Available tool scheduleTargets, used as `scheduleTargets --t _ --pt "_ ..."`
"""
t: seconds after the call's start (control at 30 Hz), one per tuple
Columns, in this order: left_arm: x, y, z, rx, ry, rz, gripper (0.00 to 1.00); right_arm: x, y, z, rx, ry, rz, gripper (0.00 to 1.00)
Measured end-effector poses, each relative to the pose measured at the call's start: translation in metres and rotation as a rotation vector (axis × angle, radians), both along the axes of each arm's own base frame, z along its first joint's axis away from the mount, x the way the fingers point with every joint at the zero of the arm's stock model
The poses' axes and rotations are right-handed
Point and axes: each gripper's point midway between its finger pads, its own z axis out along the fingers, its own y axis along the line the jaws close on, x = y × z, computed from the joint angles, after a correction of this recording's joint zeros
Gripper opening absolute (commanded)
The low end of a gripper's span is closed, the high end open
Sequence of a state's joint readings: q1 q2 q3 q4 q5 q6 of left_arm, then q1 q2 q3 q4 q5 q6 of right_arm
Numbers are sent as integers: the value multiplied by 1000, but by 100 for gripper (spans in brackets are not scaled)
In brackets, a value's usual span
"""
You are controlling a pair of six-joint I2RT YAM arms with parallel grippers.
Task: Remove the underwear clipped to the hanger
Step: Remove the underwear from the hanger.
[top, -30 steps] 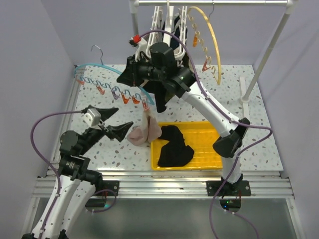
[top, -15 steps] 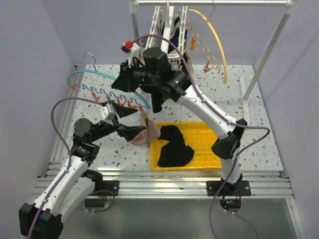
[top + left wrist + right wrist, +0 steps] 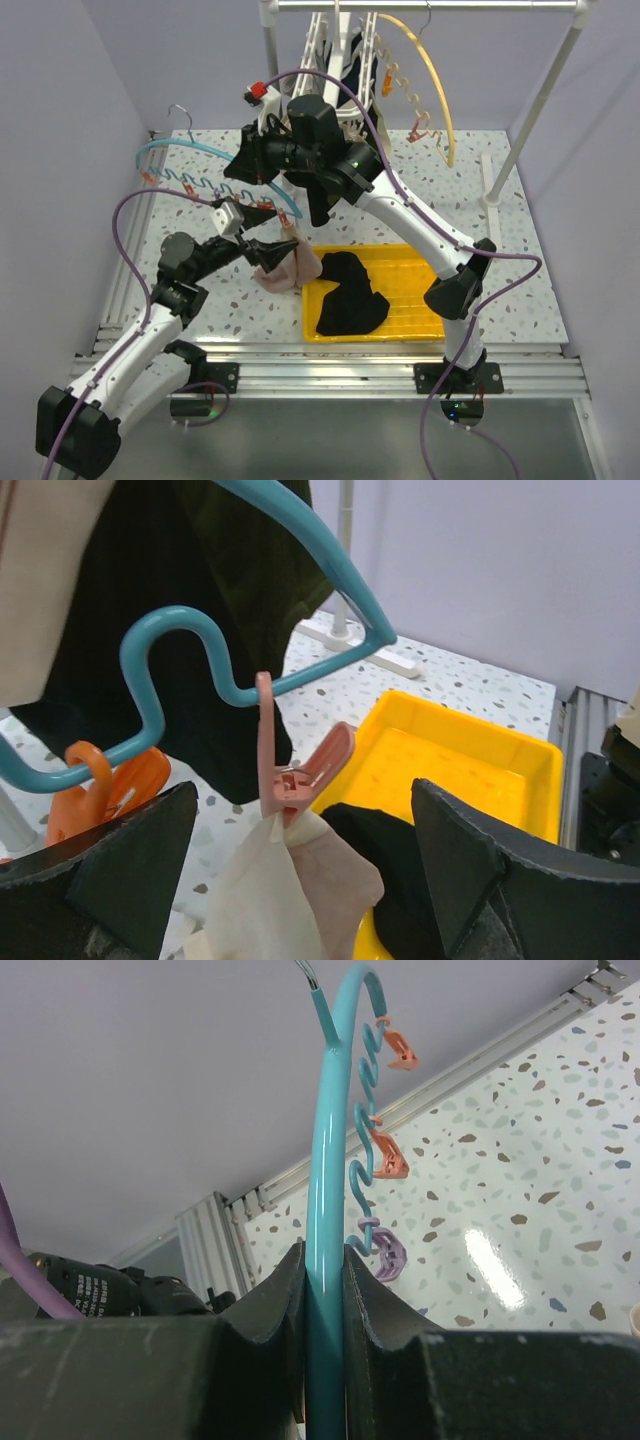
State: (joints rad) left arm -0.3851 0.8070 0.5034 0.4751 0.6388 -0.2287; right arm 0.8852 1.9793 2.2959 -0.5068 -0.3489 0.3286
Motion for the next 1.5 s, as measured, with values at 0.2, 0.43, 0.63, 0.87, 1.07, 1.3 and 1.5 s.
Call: scheduleTargets --t 0.2,0.43,0.63,0.87,1.07,1.3,1.5 --pt "10 2 14 -34 -56 57 85 0 0 1 5 -3 0 0" --pt "14 -10 10 -42 -43 34 57 0 1 2 6 -4 0 0" --pt "12 -16 11 -56 -28 13 11 0 1 0 4 -2 0 0" --pt "11 -13 13 -54 -33 22 17 0 1 -1 4 1 1 0" --pt "-2 -10 18 -50 -42 8 69 0 3 1 11 -15 5 0" --pt "-32 13 45 -59 -120 57 96 1 1 -7 -26 -56 18 0" --pt "-57 25 57 -23 -121 53 99 -3 -11 -1 -71 -170 49 0"
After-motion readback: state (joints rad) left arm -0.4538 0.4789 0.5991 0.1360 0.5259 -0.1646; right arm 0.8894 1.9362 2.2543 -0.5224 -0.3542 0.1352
